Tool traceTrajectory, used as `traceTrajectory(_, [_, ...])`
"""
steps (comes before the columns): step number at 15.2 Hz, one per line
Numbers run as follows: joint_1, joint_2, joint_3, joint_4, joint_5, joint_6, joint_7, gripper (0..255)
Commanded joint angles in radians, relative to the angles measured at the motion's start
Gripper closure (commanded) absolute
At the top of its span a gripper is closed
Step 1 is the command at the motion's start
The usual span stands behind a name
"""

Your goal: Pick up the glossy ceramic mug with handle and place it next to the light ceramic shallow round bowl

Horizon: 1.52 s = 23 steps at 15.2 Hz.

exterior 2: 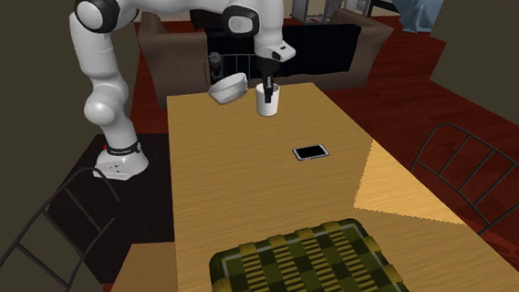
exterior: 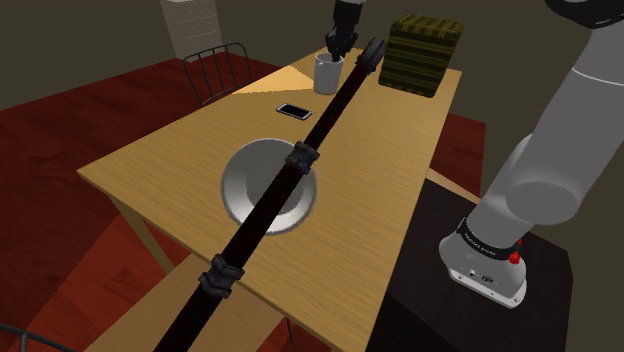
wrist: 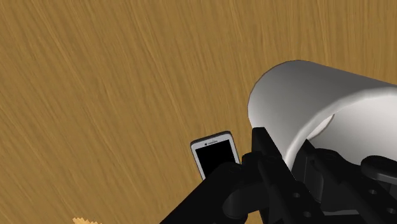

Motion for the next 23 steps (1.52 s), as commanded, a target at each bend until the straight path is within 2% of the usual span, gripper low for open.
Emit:
traceTrajectory(1, [0.026, -0.017, 0.022, -0.022, -0.008, 0.009, 0.05, 255])
traceTrajectory(8, [0.109, -0.042, 0.098, -0.054, -0.025, 0.028, 0.212, 255])
traceTrajectory(23, [0.109, -0.012, 0.099, -0.22, -0.014, 0.223, 0.196, 255])
